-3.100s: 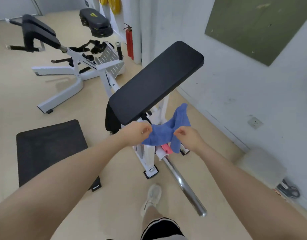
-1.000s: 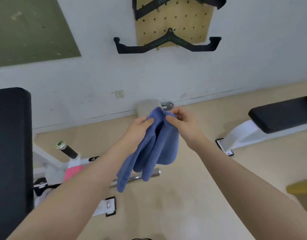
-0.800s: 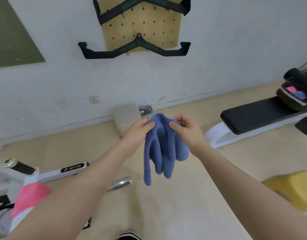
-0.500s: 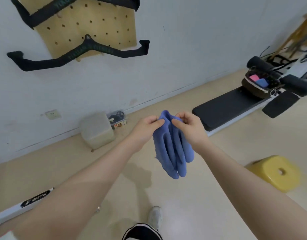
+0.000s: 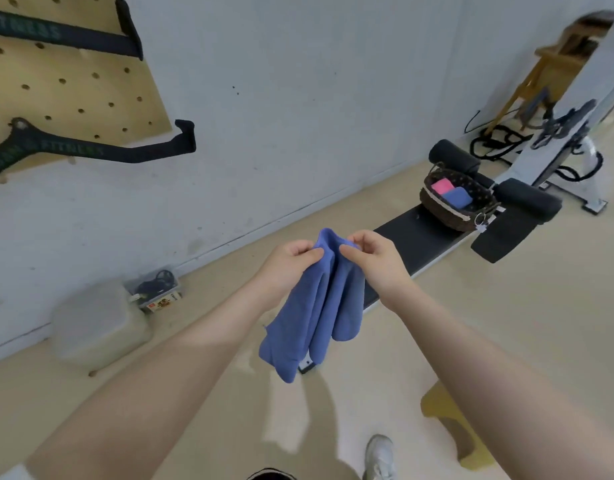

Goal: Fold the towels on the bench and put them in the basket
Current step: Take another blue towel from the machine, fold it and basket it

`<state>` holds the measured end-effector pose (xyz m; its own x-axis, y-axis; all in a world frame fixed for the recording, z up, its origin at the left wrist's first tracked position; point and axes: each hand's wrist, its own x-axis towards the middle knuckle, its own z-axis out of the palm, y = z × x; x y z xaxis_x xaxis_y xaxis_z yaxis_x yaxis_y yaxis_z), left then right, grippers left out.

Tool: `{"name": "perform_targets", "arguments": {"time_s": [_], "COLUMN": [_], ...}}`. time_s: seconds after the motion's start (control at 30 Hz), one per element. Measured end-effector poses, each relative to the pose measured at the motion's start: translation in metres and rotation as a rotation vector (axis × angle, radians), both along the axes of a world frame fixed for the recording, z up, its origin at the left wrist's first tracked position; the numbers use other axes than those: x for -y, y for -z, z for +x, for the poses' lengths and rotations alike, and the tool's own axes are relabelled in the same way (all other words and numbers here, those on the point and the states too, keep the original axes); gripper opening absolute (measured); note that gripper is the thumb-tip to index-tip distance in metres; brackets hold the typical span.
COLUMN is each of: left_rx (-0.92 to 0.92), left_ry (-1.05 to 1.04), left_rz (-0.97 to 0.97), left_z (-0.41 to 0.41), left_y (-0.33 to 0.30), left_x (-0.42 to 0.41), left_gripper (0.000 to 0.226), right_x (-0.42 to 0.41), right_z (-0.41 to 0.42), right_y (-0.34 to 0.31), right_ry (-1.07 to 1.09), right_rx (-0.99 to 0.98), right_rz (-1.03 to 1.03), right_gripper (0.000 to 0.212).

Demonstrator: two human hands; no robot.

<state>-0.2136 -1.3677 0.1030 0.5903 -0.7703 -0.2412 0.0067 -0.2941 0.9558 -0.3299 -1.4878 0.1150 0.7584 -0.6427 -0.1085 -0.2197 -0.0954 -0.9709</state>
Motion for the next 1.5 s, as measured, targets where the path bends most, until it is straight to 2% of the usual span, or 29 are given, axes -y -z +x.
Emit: {"name": "perform_targets", "arguments": {"time_s": [0.17,0.43,0.6,0.67,0.8,0.97,1.07,1.2,1.4,1.5], "left_rx": [-0.020,-0.075,-0.041,-0.021,0.022,0.075,0.106,0.221,0.650,0.588], "left_ry": [-0.091,-0.069,-0.105,-0.102,-0.086,-0.095,-0.154,-0.266,-0.334,-0.303], "left_rz": [0.005,0.078,0.073,0.100,0.171,0.284,0.296,0.266,0.482,0.537], "left_z": [-0.010,0.009,0.060,0.077,0.123,0.160,0.179,0.198,0.196,0.178], "left_y": [0.002,0.023,0.043,0.048,0.053,0.060,0.044,-0.002,-0.030,-0.005], "left_x": [0.108,0.235,0.319,0.344,0.395,0.435,0.456,0.478,0.498,0.498], "left_gripper": [0.018,0.021,0.017,0.017,0.019,0.024,0.023,0.019,0.016,0.017], "right_x": [0.124,0.270,0.369,0.396,0.457,0.513,0.545,0.584,0.619,0.631], "right_z": [-0.006,0.010,0.056,0.073,0.123,0.177,0.213,0.256,0.269,0.254], "right_y": [0.001,0.016,0.034,0.045,0.052,0.059,0.052,0.027,0.006,0.025], "right_ry": [-0.196,-0.152,-0.069,-0.110,-0.224,-0.350,-0.449,-0.595,-0.763,-0.820], "right_rx": [-0.114,-0.167,-0.195,-0.252,-0.362,-0.399,-0.361,-0.204,-0.042,-0.123], "right_rz": [-0.065,-0.095,-0.176,-0.277,-0.408,-0.391,-0.410,-0.567,-0.877,-0.865], "right_gripper": [0.010,0.011,0.024,0.027,0.014,0.014,0.014,0.020,0.024,0.022]}}
